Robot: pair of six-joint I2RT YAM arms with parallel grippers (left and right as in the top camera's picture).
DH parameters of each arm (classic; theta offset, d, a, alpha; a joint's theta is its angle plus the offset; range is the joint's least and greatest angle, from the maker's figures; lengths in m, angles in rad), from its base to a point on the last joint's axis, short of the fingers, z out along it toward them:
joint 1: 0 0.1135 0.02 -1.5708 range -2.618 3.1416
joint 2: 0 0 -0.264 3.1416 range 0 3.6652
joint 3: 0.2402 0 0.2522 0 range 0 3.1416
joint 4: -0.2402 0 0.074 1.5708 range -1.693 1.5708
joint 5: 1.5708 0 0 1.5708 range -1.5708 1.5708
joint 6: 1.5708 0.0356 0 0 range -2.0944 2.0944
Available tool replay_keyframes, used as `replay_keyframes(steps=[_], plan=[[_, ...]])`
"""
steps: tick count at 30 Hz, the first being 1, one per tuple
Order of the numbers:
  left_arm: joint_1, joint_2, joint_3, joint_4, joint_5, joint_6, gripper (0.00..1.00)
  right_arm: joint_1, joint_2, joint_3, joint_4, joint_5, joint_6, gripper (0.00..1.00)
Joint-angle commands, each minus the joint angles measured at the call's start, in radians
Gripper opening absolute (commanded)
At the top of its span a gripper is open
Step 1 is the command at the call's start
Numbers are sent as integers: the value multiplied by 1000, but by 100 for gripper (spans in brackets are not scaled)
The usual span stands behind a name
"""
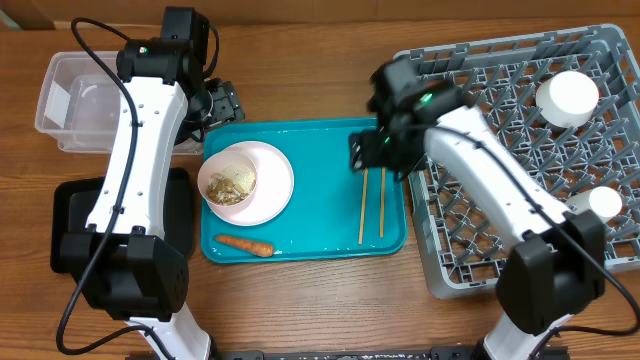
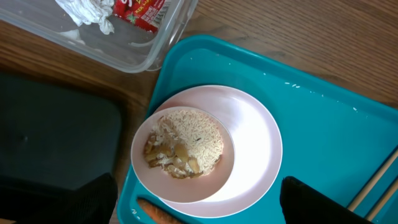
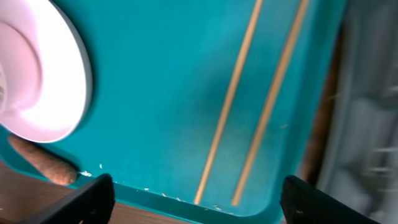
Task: Sort waste into correct bins and load items into the dishwasher
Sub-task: 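Grasp one chopstick on the teal tray with the right gripper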
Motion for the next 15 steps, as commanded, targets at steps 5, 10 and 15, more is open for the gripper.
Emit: replay_keyframes(steps=[5, 10, 15], plan=[[-7, -29, 14, -1, 12, 14, 86, 97, 1, -272, 269, 51, 66, 74], [-7, -29, 14, -3, 12, 14, 85, 149, 2, -400, 418, 170, 69, 71], [-7, -29, 14, 0, 12, 14, 85, 160, 2, -415, 421, 224, 94, 57]])
